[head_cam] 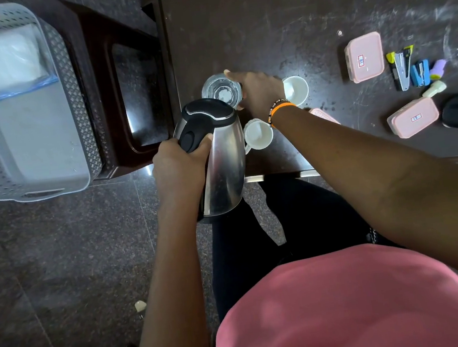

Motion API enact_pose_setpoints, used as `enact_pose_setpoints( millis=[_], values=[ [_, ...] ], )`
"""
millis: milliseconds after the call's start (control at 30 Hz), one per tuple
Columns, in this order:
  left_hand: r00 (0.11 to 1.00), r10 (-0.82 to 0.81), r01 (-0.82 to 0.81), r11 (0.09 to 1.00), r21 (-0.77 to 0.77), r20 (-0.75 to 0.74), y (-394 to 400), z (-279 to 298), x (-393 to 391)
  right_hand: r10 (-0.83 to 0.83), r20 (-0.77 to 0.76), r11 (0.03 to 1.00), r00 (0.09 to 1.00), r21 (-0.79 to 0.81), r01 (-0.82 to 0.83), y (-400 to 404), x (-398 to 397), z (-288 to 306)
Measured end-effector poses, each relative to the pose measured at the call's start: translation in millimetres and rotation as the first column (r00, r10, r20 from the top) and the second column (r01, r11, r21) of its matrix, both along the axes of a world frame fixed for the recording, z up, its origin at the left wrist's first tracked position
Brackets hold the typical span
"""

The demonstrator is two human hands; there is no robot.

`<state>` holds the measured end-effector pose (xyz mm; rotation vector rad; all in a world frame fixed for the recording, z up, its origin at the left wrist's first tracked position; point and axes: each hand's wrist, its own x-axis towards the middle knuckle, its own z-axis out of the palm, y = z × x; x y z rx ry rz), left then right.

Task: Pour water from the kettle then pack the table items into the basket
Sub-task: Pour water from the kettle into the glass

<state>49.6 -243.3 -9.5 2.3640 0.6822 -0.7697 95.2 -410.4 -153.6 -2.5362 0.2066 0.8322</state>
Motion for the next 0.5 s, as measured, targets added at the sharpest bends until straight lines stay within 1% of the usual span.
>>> enact_pose_setpoints(
  millis=[500],
  values=[
    [1.000,-0.002,0.002,1.000,0.029,-0.001,-1.9,0.2,0.5,-0.013,-0.008,1.000,1.000,0.002,0.013,0.4,0.9,1.1]
  ],
)
